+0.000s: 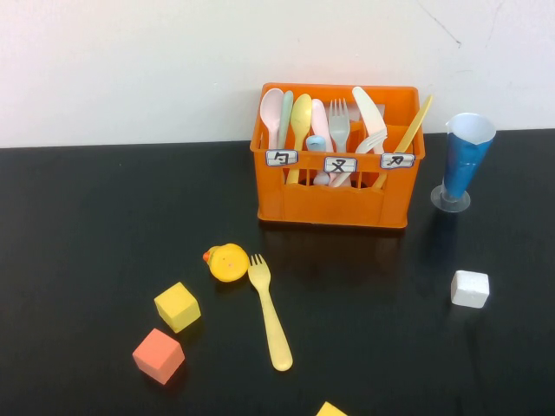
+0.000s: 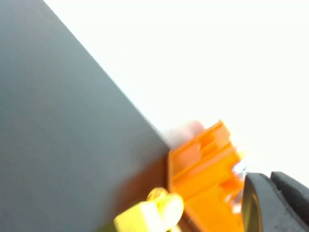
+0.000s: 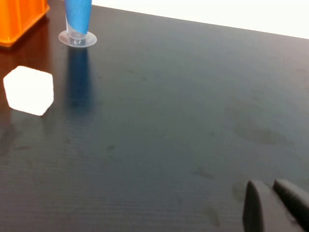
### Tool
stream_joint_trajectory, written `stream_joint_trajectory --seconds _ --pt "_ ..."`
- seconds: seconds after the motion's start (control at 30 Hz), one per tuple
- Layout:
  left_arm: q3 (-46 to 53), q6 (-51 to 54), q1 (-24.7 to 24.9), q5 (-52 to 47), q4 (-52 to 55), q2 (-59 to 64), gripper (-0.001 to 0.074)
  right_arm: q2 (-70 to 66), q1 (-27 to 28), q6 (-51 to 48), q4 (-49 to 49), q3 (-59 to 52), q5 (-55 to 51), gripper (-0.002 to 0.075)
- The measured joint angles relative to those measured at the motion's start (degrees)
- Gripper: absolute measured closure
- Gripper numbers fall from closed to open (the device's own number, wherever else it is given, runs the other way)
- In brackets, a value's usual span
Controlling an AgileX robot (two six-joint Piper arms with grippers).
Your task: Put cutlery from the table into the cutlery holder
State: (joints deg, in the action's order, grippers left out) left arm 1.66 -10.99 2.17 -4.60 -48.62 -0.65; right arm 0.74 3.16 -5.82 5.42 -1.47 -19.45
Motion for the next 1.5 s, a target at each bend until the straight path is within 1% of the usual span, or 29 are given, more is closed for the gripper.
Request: stream_joint_trajectory --seconds 0.1,0.23,0.33,0.43,0.53,0.67,0.8,0.83,0.9,0.97,1.07,1.13,1.2,1.3,1.5 --pt "0.00 -0.08 0.00 2.54 -3.01 0.00 0.0736 0.00 0.00 0.00 0.00 0.00 0.00 0.0695" --pt "0.00 -0.08 0.00 3.40 -5.62 0.00 0.0736 0.00 0.00 0.00 0.00 0.00 0.00 0.0695" --pt "0.00 0.05 0.00 1.50 -5.97 0.00 0.0736 0.00 0.00 0.00 0.00 0.00 0.00 0.0695" --pt "0.00 3.16 0.00 -2.42 -5.97 0.00 0.0736 0.00 0.00 0.00 0.00 0.00 0.00 0.0695" --pt "-3.75 7.75 0.00 -9.92 -3.57 0.51 0.0736 0.00 0.00 0.00 0.00 0.00 0.00 0.0695" --pt "-16.09 9.68 0.00 -23.66 9.42 9.10 0.0736 0.00 0.00 0.00 0.00 0.00 0.00 0.0695" --pt "-31.36 12.97 0.00 -46.37 24.74 21.81 0.0736 0.00 0.00 0.00 0.00 0.00 0.00 0.0695" --pt "-34.55 13.59 0.00 -51.89 26.94 24.34 0.0736 0.00 0.00 0.00 0.00 0.00 0.00 0.0695" --pt "-37.88 14.10 0.00 -57.85 29.04 27.21 0.0736 0.00 0.00 0.00 0.00 0.00 0.00 0.0695" --pt "-38.77 14.47 0.00 -58.32 29.46 26.98 0.0736 0.00 0.00 0.00 0.00 0.00 0.00 0.0695" --pt "-39.13 13.99 0.00 -53.68 30.26 23.51 0.0736 0.00 0.00 0.00 0.00 0.00 0.00 0.0695" --pt "-39.51 11.48 0.00 -51.67 32.78 21.70 0.0736 0.00 0.00 0.00 0.00 0.00 0.00 0.0695" --pt "-39.59 9.40 0.00 -51.80 35.08 21.69 0.0736 0.00 0.00 0.00 0.00 0.00 0.00 0.0695" --pt "-39.59 8.46 0.00 -55.03 36.91 24.40 0.0736 0.00 0.00 0.00 0.00 0.00 0.00 0.0695" --pt "-39.59 9.79 0.00 -59.98 37.56 34.07 0.0736 0.00 0.00 0.00 0.00 0.00 0.00 0.0696"
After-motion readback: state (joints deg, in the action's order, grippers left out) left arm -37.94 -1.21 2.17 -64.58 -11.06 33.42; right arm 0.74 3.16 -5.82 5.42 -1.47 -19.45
